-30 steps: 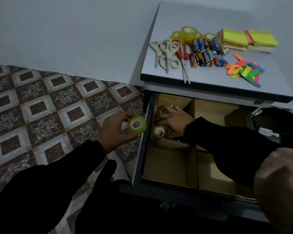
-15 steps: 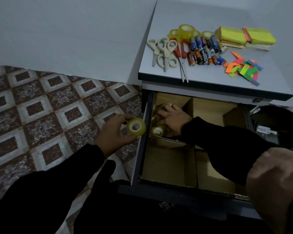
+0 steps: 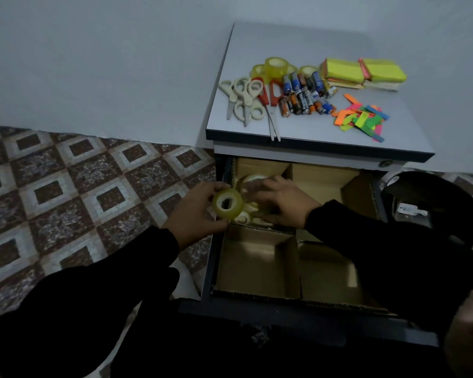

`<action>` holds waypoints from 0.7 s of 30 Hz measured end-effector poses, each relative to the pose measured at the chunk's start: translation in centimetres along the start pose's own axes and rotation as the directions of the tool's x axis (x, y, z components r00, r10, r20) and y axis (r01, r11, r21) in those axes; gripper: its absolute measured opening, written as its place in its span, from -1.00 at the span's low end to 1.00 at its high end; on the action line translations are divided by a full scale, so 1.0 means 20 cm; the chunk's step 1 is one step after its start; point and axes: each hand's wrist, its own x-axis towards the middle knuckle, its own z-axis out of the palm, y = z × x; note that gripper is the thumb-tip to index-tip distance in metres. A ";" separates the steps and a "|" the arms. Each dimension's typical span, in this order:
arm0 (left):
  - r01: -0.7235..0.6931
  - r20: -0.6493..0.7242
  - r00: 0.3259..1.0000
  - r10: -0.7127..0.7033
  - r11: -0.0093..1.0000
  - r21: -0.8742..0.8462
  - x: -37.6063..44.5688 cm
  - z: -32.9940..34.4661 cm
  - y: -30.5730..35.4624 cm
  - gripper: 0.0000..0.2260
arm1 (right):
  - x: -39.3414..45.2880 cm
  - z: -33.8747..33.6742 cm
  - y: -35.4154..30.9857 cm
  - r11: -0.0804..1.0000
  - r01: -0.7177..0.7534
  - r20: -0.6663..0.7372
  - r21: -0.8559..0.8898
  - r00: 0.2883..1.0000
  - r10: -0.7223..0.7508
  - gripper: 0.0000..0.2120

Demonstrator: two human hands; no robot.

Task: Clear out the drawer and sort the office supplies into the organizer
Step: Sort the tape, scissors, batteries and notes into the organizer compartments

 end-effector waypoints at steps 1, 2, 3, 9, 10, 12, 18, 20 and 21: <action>-0.014 0.014 1.000 0.014 1.000 0.012 0.02 0.01 0.02 -0.49 | -0.05 0.00 0.01 0.998 -0.016 -0.046 0.055 0.999 0.019 -0.50; -0.033 0.027 0.999 0.032 0.999 0.032 0.04 0.01 0.05 -0.48 | -0.11 0.00 0.02 0.994 -0.039 -0.080 0.106 0.996 0.047 -0.51; -0.057 0.038 0.998 0.055 0.996 0.062 0.07 0.02 0.08 -0.47 | -0.17 0.00 0.04 0.988 -0.059 -0.099 0.145 0.992 0.074 -0.51; -0.115 0.128 0.988 0.085 0.961 0.252 0.21 0.12 0.18 -0.46 | -0.44 0.07 0.11 0.955 -0.135 -0.068 0.262 0.985 0.158 -0.45; -0.121 0.154 0.985 0.079 0.952 0.281 0.23 0.13 0.19 -0.46 | -0.47 0.08 0.12 0.951 -0.157 -0.055 0.267 0.983 0.178 -0.43; -0.129 0.210 0.976 0.061 0.935 0.330 0.27 0.17 0.20 -0.46 | -0.51 0.11 0.13 0.937 -0.197 -0.025 0.289 0.977 0.214 -0.43; -0.251 0.389 0.921 -0.027 0.721 0.646 0.37 0.24 0.25 -0.43 | -0.55 0.16 0.15 0.883 -0.269 0.041 0.385 0.961 0.275 -0.52; -0.285 0.429 0.902 -0.054 0.672 0.683 0.40 0.26 0.26 -0.43 | -0.55 0.18 0.17 0.872 -0.273 0.056 0.406 0.960 0.274 -0.57; -0.303 0.445 0.894 -0.059 0.650 0.696 0.41 0.27 0.25 -0.43 | -0.55 0.18 0.18 0.873 -0.268 0.064 0.407 0.962 0.265 -0.60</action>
